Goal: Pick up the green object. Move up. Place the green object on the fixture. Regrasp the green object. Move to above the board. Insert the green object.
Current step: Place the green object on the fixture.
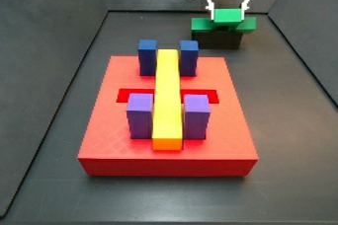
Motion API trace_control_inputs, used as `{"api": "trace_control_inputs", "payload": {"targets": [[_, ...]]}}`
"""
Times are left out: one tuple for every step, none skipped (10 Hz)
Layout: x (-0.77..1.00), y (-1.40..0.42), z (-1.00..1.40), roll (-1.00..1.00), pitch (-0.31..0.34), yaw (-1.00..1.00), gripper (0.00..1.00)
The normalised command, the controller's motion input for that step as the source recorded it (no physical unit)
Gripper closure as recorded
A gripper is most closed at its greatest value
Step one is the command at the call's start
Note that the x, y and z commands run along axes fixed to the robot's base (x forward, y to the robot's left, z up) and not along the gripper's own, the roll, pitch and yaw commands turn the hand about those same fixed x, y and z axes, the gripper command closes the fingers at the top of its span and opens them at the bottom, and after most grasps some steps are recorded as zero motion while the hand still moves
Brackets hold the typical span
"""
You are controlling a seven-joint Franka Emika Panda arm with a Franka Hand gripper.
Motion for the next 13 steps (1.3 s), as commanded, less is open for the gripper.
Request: {"api": "trace_control_inputs", "payload": {"targets": [[-0.27, 0.02, -0.05, 0.00, -0.114, -0.06, 1.00], [-0.28, 0.03, -0.06, -0.09, -0.229, 0.00, 1.00], [-0.18, 0.00, 0.00, -0.05, -0.177, 0.00, 1.00], [-0.07, 0.00, 0.00, 0.00, -0.134, 0.00, 1.00], [0.00, 0.07, -0.08, 0.00, -0.094, 0.02, 1.00], [0.00, 0.07, -0.11, 0.00, -0.069, 0.06, 1.00], [0.00, 0.02, -0.12, 0.06, -0.029, 0.05, 1.00], [0.19, 0.03, -0.21, 0.20, 0.000, 0.15, 1.00], [0.23, 0.07, -0.20, 0.21, 0.000, 0.19, 1.00], [0.15, 0.04, -0.14, 0.17, 0.000, 0.20, 1.00], [0.00, 0.00, -0.05, 0.07, 0.000, 0.09, 1.00], [0.00, 0.00, 0.00, 0.04, 0.000, 0.00, 1.00], [0.00, 0.00, 0.00, 0.00, 0.000, 0.00, 1.00]]}}
